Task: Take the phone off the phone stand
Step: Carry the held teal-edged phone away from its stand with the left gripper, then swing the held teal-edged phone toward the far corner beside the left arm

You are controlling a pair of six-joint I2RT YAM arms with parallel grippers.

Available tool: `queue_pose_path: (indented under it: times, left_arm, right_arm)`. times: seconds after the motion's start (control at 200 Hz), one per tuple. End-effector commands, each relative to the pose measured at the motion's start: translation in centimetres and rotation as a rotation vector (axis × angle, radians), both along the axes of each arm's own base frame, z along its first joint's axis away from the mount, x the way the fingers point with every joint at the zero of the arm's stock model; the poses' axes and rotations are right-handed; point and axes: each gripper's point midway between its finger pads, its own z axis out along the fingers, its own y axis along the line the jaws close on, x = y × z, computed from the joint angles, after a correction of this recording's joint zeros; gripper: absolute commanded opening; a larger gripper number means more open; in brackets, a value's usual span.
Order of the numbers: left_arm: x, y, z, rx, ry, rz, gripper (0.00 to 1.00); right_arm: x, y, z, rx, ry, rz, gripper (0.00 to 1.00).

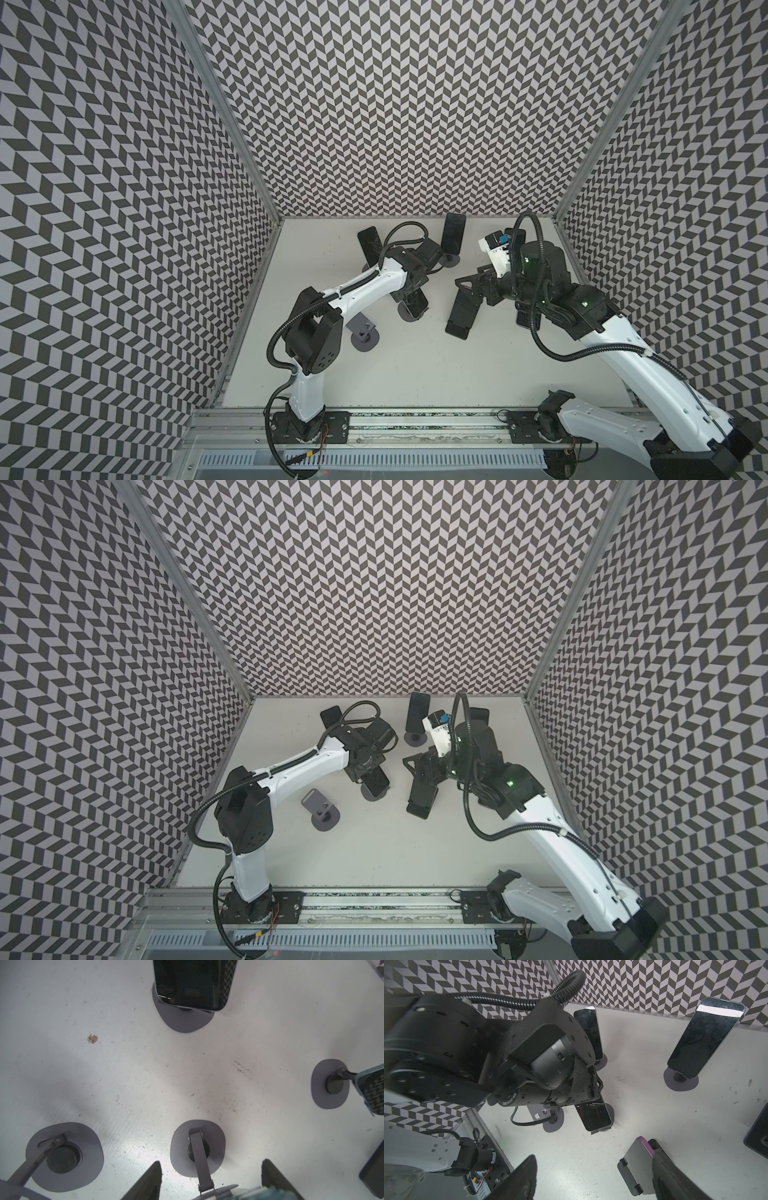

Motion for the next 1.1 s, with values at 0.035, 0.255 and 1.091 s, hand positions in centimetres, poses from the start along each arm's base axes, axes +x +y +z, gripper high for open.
queue_pose_path:
  times: [0.035,0.255,1.091]
  left_arm:
    - [0.8,0.2,2.5,-0.027,-0.09,-0.001,0.69]
    - [1.0,0.0,3.3,-0.037,-0.117,-0.012,0.69]
    - [0.0,0.4,5.6,-0.111,-0.199,-0.066,0.67]
  right_arm:
    - [0.1,0.4,2.1,0.04,-0.062,0.012,0.84]
    - [0.1,0.4,2.1,0.04,-0.061,0.01,0.84]
    - [0.9,0.5,1.9,0.036,-0.04,-0.013,0.82]
